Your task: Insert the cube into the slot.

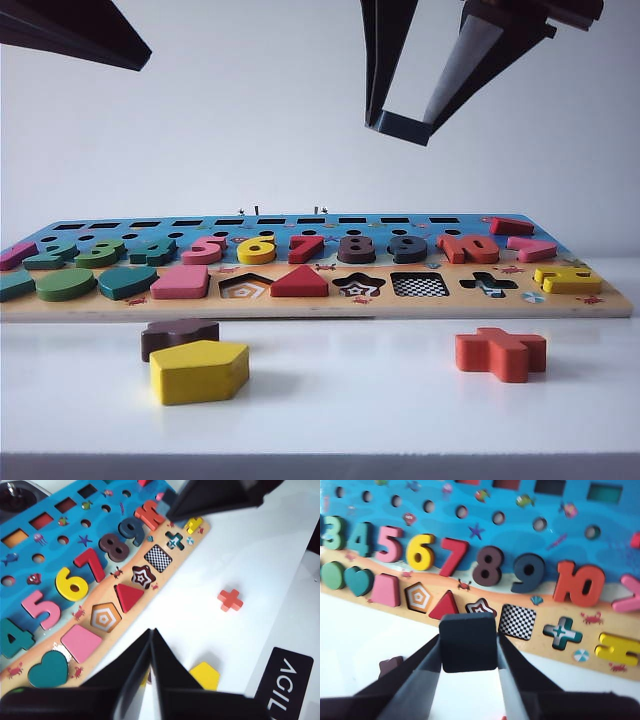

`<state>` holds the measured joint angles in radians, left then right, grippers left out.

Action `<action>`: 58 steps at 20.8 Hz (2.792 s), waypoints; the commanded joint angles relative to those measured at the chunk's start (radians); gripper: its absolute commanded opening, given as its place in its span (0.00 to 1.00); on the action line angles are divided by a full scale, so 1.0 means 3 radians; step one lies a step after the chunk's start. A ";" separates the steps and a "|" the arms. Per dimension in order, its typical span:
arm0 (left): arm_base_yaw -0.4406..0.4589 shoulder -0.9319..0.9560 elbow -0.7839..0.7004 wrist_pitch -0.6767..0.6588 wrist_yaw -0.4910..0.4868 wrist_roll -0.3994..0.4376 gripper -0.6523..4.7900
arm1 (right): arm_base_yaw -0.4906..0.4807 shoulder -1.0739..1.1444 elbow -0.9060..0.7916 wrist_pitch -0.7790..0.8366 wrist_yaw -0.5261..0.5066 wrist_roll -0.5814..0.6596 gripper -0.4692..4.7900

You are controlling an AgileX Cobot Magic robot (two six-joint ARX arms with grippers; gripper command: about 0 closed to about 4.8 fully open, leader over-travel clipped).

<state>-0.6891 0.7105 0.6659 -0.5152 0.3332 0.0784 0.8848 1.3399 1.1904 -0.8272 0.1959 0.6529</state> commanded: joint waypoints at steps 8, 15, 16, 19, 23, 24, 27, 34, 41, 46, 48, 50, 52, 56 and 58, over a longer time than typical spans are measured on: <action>-0.0001 -0.0004 0.0014 0.0210 -0.0001 0.0037 0.15 | 0.0011 0.0308 0.0001 0.0061 0.0407 0.0718 0.13; -0.0006 0.0028 0.0014 0.0332 -0.0003 0.0038 0.15 | 0.0020 0.0628 0.0000 -0.0041 0.0397 0.0743 0.12; -0.0005 0.0036 0.0014 0.0332 -0.0005 0.0039 0.15 | 0.0020 0.0642 0.0000 -0.0051 0.0398 0.0744 0.12; -0.0005 0.0094 0.0014 0.0331 -0.0014 0.0062 0.15 | 0.0020 0.0673 -0.0001 -0.0056 0.0398 0.0790 0.12; -0.0005 0.0178 0.0014 0.0332 -0.0027 0.0064 0.15 | 0.0019 0.0702 -0.0003 -0.0053 0.0409 0.0811 0.12; -0.0005 0.0191 0.0014 0.0332 -0.0037 0.0064 0.15 | 0.0019 0.0711 -0.0003 -0.0055 0.0408 0.0816 0.12; -0.0005 0.0197 0.0014 0.0338 -0.0052 0.0064 0.15 | 0.0014 0.0740 -0.0006 -0.0056 0.0408 0.0829 0.12; -0.0005 0.0196 0.0014 0.0443 -0.0052 0.0062 0.15 | -0.0005 0.0857 -0.0014 -0.0052 0.0468 0.0881 0.12; -0.0005 0.0196 0.0014 0.0443 -0.0052 0.0062 0.15 | -0.0011 0.0896 -0.0014 -0.0027 0.0487 0.0885 0.12; -0.0005 0.0196 0.0014 0.0441 -0.0052 0.0062 0.15 | -0.0029 0.0896 -0.0014 -0.0025 0.0492 0.0885 0.12; -0.0005 0.0196 0.0014 0.0441 -0.0052 0.0062 0.15 | -0.0029 0.0900 -0.0015 -0.0024 0.0497 0.0884 0.12; -0.0005 0.0196 0.0014 0.0440 -0.0052 0.0062 0.15 | -0.0029 0.0918 -0.0015 -0.0020 0.0496 0.0882 0.12; -0.0005 0.0196 0.0014 0.0440 -0.0052 0.0062 0.15 | -0.0029 0.0937 -0.0015 -0.0015 0.0491 0.0881 0.12; -0.0005 0.0196 0.0014 0.0439 -0.0052 0.0062 0.15 | -0.0029 0.0971 -0.0017 0.0010 0.0484 0.0880 0.12; -0.0005 0.0196 0.0014 0.0439 -0.0052 0.0062 0.15 | -0.0029 0.0979 -0.0017 0.0013 0.0484 0.0881 0.13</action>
<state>-0.6907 0.7712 0.6662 -0.4000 0.3164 0.0898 0.8757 1.6310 1.1851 -0.8383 0.3336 0.9127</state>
